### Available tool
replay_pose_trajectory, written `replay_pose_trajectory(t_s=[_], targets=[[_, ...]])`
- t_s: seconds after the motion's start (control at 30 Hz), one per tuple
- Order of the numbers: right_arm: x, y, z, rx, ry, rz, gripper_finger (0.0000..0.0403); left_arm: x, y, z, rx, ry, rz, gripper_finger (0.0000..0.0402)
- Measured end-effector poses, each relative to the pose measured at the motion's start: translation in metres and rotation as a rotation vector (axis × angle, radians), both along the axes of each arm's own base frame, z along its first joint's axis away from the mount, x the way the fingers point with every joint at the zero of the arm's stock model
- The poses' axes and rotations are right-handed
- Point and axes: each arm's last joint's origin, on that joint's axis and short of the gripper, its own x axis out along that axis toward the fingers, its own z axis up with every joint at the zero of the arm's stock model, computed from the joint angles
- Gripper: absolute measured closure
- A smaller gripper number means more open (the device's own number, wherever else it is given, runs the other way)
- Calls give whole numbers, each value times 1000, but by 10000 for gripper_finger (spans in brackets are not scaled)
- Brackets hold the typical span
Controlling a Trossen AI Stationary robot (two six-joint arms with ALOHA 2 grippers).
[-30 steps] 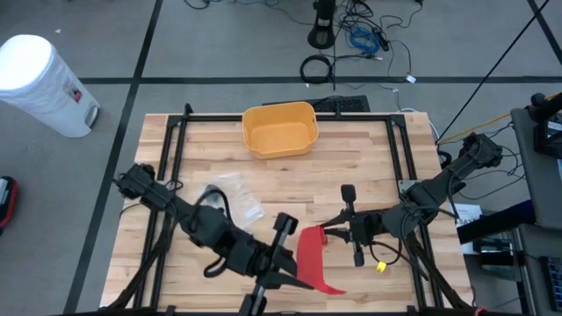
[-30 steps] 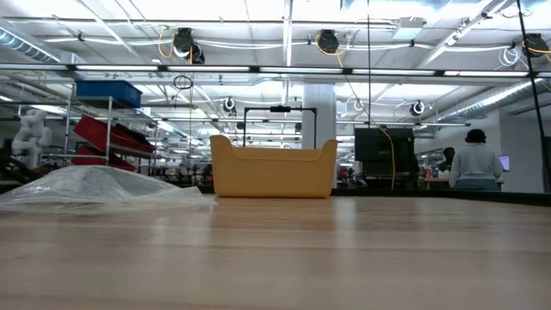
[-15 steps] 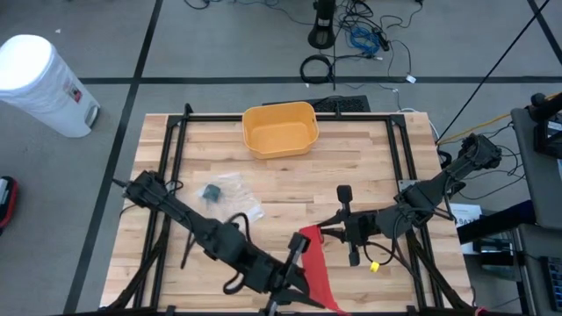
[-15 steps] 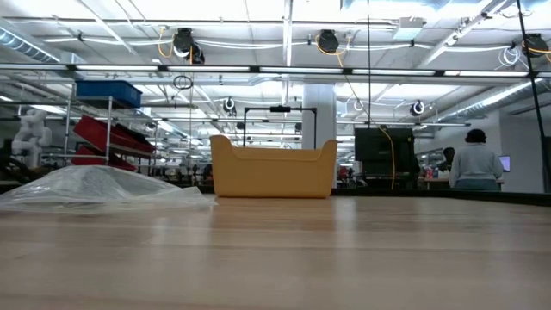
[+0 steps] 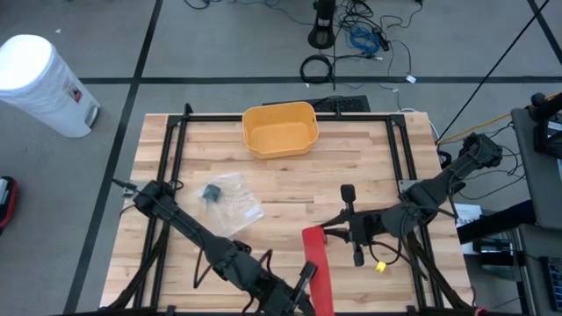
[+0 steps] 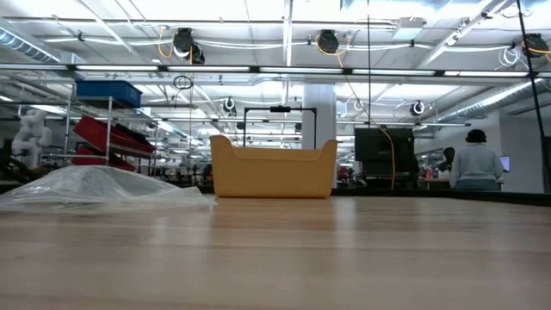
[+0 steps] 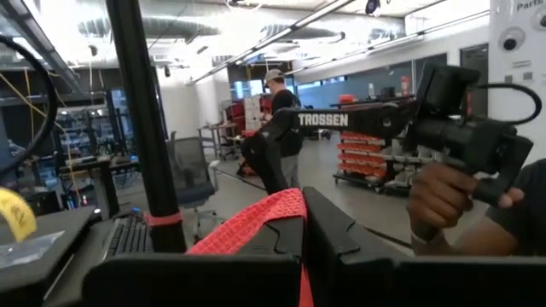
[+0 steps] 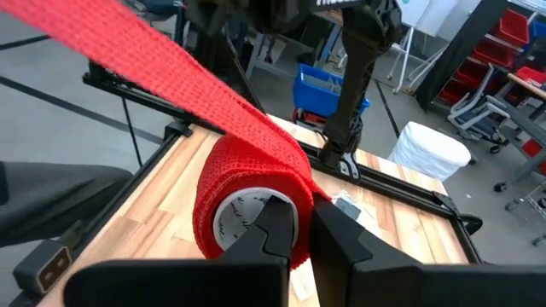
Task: Roll bandage
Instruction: Roll the red bandage
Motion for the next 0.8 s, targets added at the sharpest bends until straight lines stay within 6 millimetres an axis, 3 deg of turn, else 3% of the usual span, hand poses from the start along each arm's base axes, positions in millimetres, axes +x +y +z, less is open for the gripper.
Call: replay_pose_trajectory(t_s=[0.5, 0.8], targets=[[-5, 2, 4, 9, -19, 18, 387, 20, -14, -44, 16, 97, 30, 400], [-13, 1, 11, 25, -41, 28, 387, 22, -16, -54, 21, 154, 84, 392]])
